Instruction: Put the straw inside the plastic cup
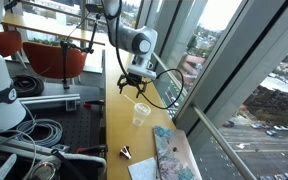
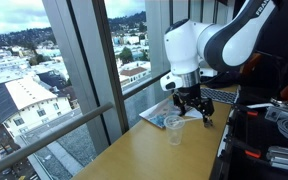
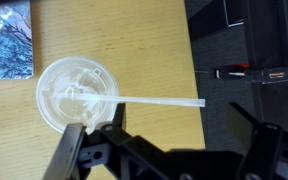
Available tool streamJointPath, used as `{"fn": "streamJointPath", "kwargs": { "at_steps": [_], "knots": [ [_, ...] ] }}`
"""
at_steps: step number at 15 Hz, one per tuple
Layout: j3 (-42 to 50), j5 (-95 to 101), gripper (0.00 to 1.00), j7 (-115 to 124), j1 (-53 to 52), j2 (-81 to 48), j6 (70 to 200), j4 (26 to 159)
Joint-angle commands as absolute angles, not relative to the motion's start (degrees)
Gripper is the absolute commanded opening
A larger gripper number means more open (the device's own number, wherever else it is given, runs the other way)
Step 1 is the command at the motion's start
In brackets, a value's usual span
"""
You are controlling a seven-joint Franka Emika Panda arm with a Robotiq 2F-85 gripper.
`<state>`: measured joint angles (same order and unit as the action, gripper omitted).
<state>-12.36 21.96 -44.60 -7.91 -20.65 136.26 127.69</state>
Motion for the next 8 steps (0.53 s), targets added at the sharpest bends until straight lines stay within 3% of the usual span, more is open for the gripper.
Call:
{"fn": "streamJointPath", "kwargs": {
  "at_steps": [1, 8],
  "knots": [
    [-10.61, 24.24, 1.0, -41.94, -8.88, -22.78, 136.19, 125.89],
    [-10.02, 25.01, 1.0, -40.06, -8.85, -23.96, 135.11, 123.46]
  ]
}}
